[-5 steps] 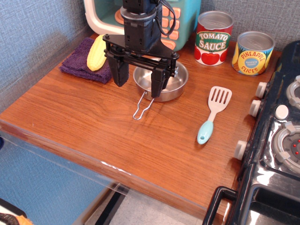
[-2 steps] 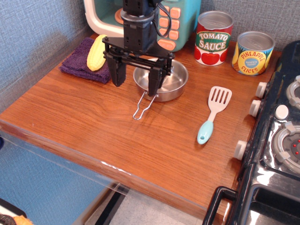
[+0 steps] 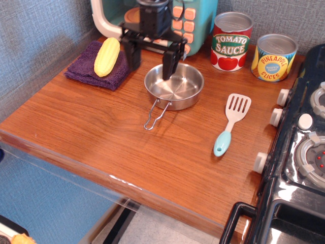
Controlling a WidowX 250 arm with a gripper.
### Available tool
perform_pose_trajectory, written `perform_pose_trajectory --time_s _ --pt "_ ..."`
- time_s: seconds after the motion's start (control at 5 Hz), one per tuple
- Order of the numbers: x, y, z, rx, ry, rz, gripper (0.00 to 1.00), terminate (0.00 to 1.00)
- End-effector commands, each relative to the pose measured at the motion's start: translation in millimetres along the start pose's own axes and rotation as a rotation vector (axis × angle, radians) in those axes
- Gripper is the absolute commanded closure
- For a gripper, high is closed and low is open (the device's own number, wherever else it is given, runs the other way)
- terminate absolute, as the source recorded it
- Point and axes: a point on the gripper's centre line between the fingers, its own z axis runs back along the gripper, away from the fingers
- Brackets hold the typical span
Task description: Move the silver pan towards the edge of the table in front of the purple rag.
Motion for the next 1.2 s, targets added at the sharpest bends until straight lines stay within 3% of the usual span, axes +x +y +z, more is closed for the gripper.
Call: perform_pose_trajectory --time_s 0.0,0.4,0.6,1.0 --pt "59.7 12.9 -12.2 0.06 -0.025 -0.098 0.0 0.0" --pt "66.0 12.2 -42.7 0.076 0.042 -0.136 0.0 0.0" --pt "64.4 12.3 -53.1 0.07 0.062 -0.121 1.0 0.0" --pt "59.9 14.9 -52.4 0.081 0.074 -0.088 1.0 0.0"
